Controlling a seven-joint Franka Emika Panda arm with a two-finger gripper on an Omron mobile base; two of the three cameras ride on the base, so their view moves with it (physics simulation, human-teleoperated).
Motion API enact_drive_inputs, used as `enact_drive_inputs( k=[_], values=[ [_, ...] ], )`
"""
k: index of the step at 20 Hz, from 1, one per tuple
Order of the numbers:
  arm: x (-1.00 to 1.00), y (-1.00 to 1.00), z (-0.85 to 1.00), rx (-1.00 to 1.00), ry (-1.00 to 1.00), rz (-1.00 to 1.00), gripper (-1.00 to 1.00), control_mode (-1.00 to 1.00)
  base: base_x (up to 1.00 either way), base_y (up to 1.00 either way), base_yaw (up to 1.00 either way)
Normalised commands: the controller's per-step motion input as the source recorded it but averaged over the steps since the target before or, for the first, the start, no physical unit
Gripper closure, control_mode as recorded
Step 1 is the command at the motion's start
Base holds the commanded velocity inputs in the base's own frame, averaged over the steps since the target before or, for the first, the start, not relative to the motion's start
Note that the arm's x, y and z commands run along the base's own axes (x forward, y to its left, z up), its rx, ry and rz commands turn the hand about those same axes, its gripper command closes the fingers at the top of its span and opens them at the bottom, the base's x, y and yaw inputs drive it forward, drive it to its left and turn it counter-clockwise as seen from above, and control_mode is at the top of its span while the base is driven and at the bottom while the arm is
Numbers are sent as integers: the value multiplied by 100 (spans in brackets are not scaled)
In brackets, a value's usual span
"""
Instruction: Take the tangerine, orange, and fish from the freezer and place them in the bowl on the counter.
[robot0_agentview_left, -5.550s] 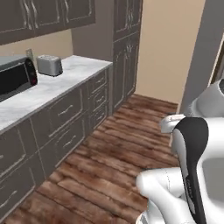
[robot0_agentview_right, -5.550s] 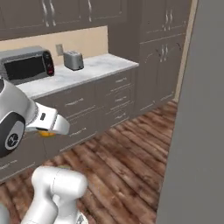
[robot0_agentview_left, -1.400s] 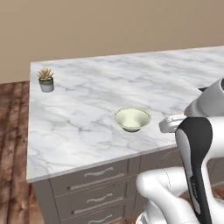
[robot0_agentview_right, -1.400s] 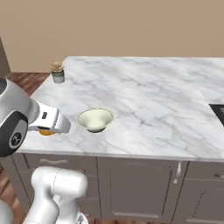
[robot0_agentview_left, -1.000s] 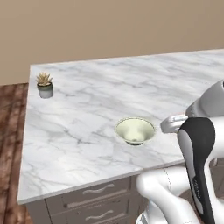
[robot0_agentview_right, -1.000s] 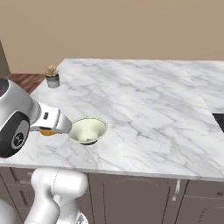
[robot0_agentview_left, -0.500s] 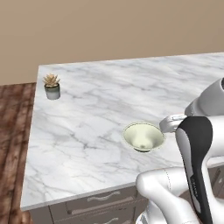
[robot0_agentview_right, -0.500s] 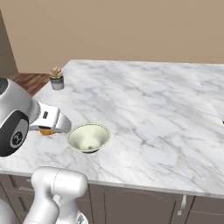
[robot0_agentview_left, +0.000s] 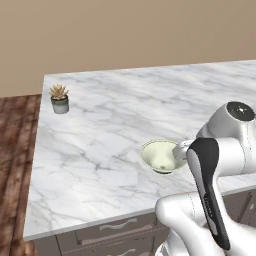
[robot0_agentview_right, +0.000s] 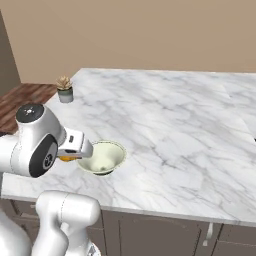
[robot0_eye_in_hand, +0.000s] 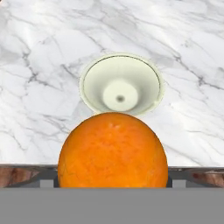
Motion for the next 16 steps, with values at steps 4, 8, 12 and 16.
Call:
enact_drive_inputs(
  k=[4,8,12,16],
  values=[
    [57,0,-57,0,0,0,100,-100,0,0,0],
    [64,0,-49,0,0,0,100,-100,0,0,0],
    [56,0,-64,0,1,0,100,-100,0,0,0],
    [56,-3,-66,0,2,0,100,-100,0,0,0]
  ],
)
